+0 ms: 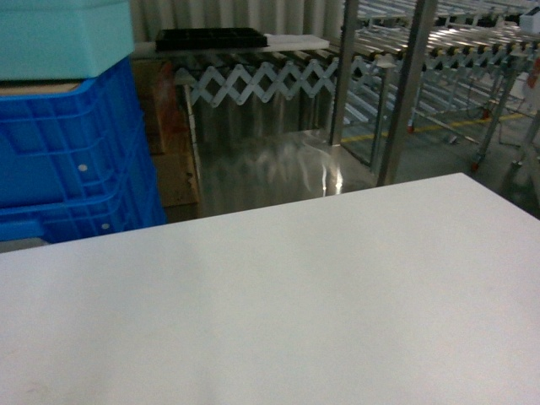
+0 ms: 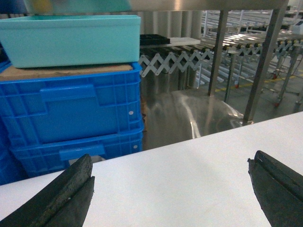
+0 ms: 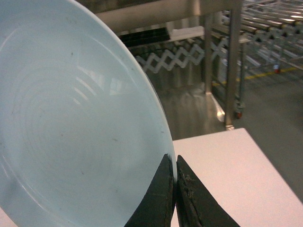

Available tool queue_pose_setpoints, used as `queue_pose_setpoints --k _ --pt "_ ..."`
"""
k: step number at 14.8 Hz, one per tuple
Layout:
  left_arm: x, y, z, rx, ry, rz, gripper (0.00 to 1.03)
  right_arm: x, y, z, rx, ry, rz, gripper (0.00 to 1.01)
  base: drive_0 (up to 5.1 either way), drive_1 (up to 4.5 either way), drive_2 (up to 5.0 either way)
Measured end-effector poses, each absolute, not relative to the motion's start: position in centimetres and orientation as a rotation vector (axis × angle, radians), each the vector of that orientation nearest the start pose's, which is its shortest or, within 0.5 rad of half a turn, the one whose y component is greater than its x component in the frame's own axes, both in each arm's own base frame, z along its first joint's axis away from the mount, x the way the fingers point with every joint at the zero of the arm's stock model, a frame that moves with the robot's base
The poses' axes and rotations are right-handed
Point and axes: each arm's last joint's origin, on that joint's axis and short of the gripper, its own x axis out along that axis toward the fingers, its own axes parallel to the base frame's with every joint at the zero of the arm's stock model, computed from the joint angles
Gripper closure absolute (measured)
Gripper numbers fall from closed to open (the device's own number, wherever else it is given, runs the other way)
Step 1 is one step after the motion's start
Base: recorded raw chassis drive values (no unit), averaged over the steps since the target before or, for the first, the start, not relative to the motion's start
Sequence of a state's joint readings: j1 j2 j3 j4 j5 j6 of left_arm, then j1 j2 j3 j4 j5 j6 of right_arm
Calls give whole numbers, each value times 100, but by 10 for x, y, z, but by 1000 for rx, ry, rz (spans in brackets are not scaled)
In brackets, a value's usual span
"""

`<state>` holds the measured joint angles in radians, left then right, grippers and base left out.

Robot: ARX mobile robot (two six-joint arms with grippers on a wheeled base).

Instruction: Place blue tray on left shelf second layer neatly

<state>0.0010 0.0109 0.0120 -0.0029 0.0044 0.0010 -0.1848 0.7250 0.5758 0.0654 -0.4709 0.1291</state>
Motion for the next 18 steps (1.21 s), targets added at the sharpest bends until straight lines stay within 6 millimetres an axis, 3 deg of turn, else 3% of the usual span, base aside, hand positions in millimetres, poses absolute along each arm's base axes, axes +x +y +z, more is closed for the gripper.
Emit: queue_pose_setpoints --k 16,18 --pt "98 0 166 1 2 2 5 166 -17 294 155 95 287 99 328 -417 -417" --pt "98 0 166 1 3 0 5 166 -17 294 154 93 288 99 273 -119 -589"
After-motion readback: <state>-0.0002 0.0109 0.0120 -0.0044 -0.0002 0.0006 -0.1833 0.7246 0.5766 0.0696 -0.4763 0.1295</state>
